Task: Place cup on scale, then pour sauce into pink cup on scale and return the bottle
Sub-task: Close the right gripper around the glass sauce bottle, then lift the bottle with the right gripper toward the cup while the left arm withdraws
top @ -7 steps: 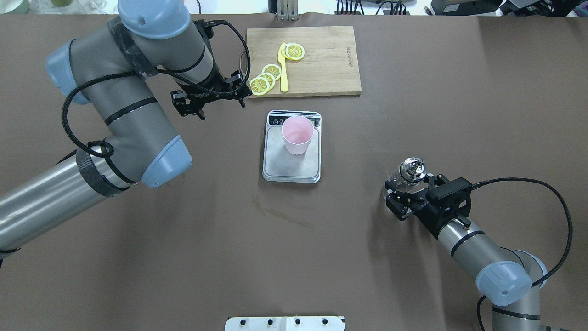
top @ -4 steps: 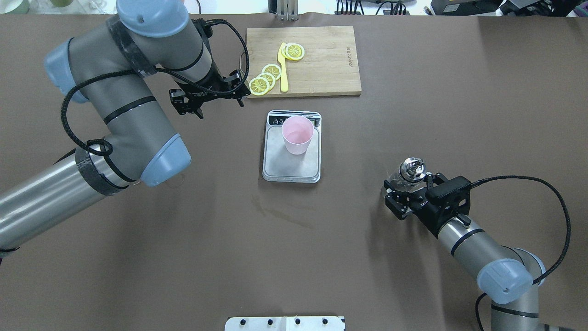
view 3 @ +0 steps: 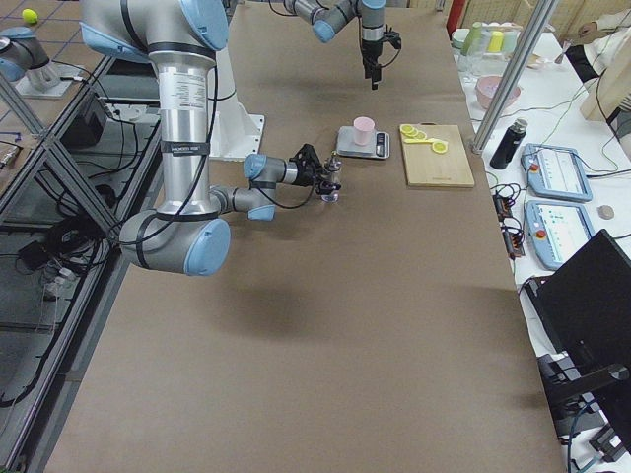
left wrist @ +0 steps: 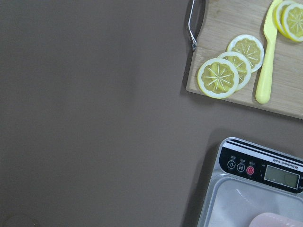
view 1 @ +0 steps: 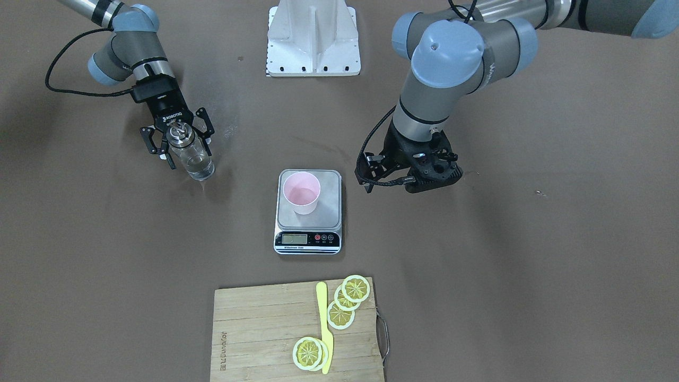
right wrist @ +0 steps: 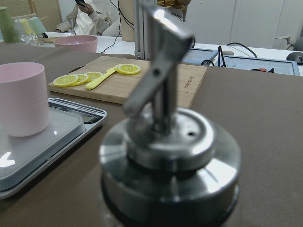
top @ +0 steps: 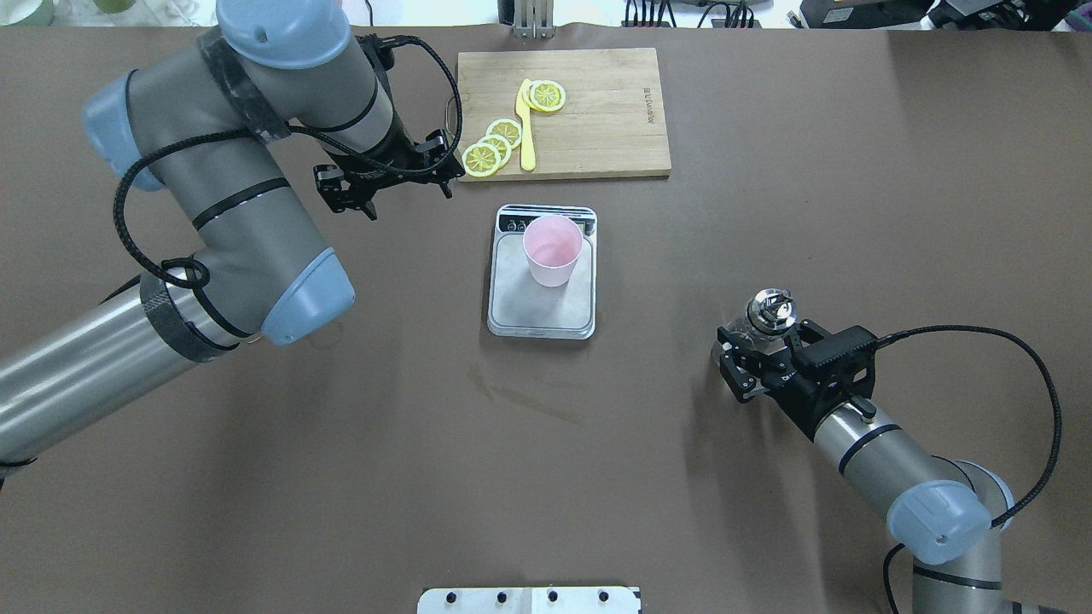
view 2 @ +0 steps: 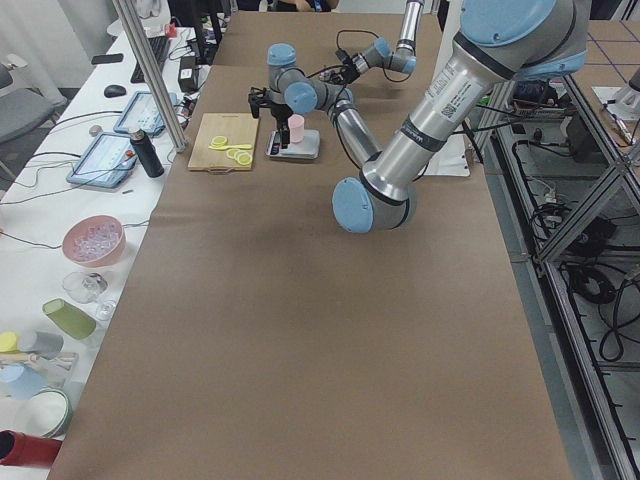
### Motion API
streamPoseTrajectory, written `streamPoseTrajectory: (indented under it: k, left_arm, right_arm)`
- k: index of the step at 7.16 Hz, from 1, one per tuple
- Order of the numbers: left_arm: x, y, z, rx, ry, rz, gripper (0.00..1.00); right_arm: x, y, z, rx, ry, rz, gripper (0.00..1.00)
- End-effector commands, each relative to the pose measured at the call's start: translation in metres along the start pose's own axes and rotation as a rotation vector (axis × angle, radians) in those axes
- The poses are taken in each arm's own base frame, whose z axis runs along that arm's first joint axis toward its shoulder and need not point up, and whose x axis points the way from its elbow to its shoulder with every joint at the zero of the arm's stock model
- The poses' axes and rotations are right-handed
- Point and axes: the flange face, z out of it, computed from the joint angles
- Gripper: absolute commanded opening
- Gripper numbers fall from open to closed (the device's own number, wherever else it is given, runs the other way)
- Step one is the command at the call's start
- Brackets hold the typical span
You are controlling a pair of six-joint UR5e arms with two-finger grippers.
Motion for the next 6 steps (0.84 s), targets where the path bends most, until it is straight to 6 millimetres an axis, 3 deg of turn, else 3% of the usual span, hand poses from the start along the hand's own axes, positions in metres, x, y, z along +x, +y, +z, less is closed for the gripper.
streamPoseTrajectory:
  k: [1,2,4,6]
  left_arm:
    - [0.0,0.0,0.001,-0.001,-0.001,-0.001,0.99]
    - [0.0,0.0,0.001,-0.001,-0.001,-0.001,0.99]
    - [-0.005,-0.013,-0.01,0.014,0.005,0.007,0.99]
    - [-0.032,-0.035,-0.012,0.036,-0.011,0.018,0.99]
  right_arm:
    - [-0.006,-0.021,-0.011,0.022,-0.022,0.033,0.0]
    - [-0.009,-0.038,-0.023,0.025,-0.032,0.038,0.0]
    - [-0.011,-0.062,-0.028,-0.003,-0.006,-0.03,0.0]
    - [-0.015,-0.097,-0.029,-0.029,0.038,-0.162,0.0]
